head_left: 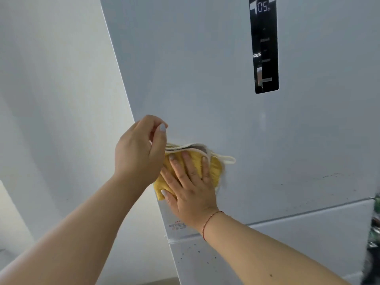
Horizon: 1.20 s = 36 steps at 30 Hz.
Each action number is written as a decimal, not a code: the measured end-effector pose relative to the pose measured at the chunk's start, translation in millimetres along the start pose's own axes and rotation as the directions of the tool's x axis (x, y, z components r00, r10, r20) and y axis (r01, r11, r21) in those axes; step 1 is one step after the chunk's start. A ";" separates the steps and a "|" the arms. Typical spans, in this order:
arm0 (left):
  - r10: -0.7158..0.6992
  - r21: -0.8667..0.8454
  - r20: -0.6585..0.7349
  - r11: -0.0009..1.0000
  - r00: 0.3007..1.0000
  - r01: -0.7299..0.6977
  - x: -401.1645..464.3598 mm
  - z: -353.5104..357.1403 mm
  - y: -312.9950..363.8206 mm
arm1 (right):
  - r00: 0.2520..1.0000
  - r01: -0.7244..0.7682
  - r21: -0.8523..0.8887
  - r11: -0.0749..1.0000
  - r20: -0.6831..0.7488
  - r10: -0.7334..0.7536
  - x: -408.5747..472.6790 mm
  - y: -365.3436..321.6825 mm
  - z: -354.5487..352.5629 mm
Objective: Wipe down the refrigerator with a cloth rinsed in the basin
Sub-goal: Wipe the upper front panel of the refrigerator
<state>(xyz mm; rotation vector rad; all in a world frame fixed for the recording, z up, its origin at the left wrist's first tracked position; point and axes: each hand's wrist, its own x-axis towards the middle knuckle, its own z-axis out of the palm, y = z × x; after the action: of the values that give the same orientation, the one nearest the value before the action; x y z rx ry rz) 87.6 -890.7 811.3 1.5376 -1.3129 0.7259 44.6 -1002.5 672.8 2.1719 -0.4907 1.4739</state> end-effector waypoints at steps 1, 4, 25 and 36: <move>0.005 -0.003 0.003 1.000 1.000 -0.005 -2.5 1.3 -0.1 | 0.997 0.076 0.003 0.997 0.023 -0.076 -5.1 -3.2 3.1; 0.047 0.006 0.018 0.999 0.999 -0.047 -12.0 5.9 -2.2 | 0.949 0.297 0.025 0.955 0.106 -0.298 -25.3 -8.1 13.7; 0.307 -0.062 0.086 0.951 0.948 -0.303 -22.6 94.6 44.6 | 0.890 0.455 -0.181 0.872 0.140 -0.435 -113.1 186.9 -27.7; 0.390 -0.105 0.109 0.919 0.914 -0.380 -25.3 139.0 78.9 | 0.998 0.051 -0.279 0.959 -0.019 -0.059 -161.3 316.8 -59.7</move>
<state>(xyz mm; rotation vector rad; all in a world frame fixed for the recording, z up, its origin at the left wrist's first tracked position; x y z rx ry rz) -13.6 -1006.0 759.6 1.2880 -1.7508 0.8160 -228.1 -1225.9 597.4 1.9276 -0.5850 1.3160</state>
